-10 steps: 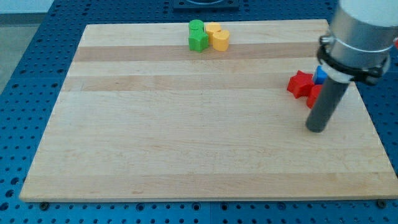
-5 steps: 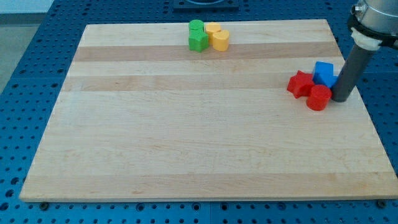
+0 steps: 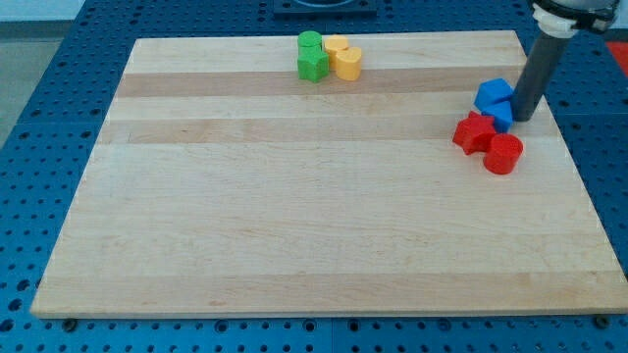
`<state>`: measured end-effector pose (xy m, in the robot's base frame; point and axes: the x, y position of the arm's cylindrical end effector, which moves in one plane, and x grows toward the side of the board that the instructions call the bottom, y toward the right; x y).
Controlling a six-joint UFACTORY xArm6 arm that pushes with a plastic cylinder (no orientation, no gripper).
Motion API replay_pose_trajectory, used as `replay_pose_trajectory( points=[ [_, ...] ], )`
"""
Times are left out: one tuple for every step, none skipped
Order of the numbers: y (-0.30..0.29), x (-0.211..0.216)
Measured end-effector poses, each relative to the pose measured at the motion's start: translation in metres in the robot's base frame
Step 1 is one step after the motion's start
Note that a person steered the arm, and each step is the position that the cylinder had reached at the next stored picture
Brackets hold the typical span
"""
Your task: Place the cube at the center of he board
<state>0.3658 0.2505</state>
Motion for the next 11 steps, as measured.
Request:
replay_pose_trajectory(
  points=[
    [0.001,-0.015],
    [0.001,-0.032],
    [0.001,-0.05],
    [-0.01,-0.051],
    [-0.035,-0.047],
    [-0.064,-0.043],
    [-0.094,-0.029],
    [-0.119,-0.019],
    [-0.139,-0.009],
    [-0.158,-0.005],
    [-0.173,0.004]
  ],
)
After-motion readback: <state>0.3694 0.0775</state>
